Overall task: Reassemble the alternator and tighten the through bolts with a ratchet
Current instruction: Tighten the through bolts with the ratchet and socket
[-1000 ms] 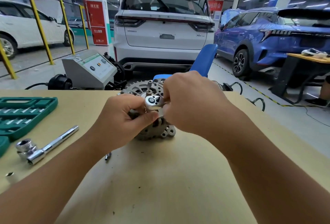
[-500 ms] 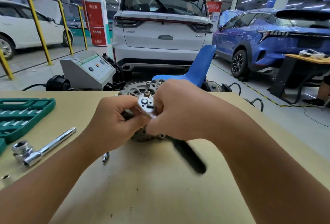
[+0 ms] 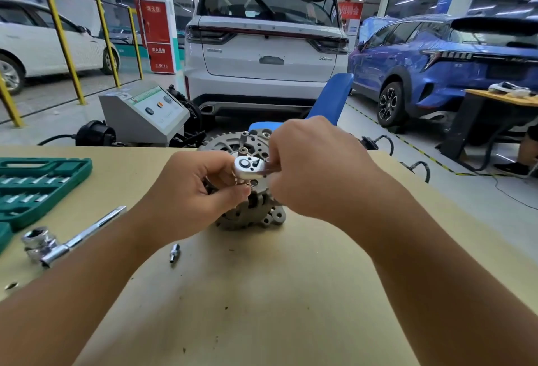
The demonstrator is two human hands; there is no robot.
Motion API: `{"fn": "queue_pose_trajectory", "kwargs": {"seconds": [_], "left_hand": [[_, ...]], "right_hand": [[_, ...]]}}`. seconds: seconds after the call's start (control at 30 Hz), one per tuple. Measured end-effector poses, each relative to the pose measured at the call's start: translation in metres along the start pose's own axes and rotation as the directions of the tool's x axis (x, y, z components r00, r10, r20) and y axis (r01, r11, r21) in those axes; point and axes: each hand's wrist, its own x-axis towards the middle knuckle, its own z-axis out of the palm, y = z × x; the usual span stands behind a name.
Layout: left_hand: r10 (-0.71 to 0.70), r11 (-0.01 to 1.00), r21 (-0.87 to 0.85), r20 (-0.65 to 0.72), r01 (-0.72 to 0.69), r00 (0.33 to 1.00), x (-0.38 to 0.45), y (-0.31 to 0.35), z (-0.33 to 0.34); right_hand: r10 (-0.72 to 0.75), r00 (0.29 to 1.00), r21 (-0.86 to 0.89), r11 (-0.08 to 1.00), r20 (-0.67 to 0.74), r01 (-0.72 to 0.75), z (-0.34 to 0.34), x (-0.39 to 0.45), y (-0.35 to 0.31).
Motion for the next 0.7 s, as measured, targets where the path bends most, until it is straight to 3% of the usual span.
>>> {"fn": "queue_pose_trajectory", "kwargs": {"seconds": [0.13,0.3,0.47,0.63,0.7], "left_hand": [[0.036,0.999,-0.021,-0.047,-0.037,0.998,-0.001,0.006,0.004],[0.012,1.000,0.000,0.017,-0.012,1.000,0.002,0.001,-0.003],[0.055,0.998,0.005,-0.010,-0.055,0.998,0.001,0.002,-0.004],[0.006,1.000,-0.010,0.038,-0.006,0.999,0.002,-0.001,-0.008],[0.012,1.000,0.022,-0.002,-0.012,1.000,0.002,-0.001,-0.004]], "right_hand": [[-0.052,0.979,0.147,0.989,0.198,0.023,-0.004,0.000,-0.004],[0.014,1.000,-0.042,0.999,0.002,-0.014,-0.002,0.000,0.003],[-0.040,0.985,0.119,0.993,0.167,0.020,-0.003,-0.003,-0.006],[0.030,0.999,-0.040,0.999,-0.019,-0.031,-0.003,-0.001,0.004],[0.020,0.998,0.029,0.999,0.057,-0.022,-0.005,-0.001,0.003]]}}
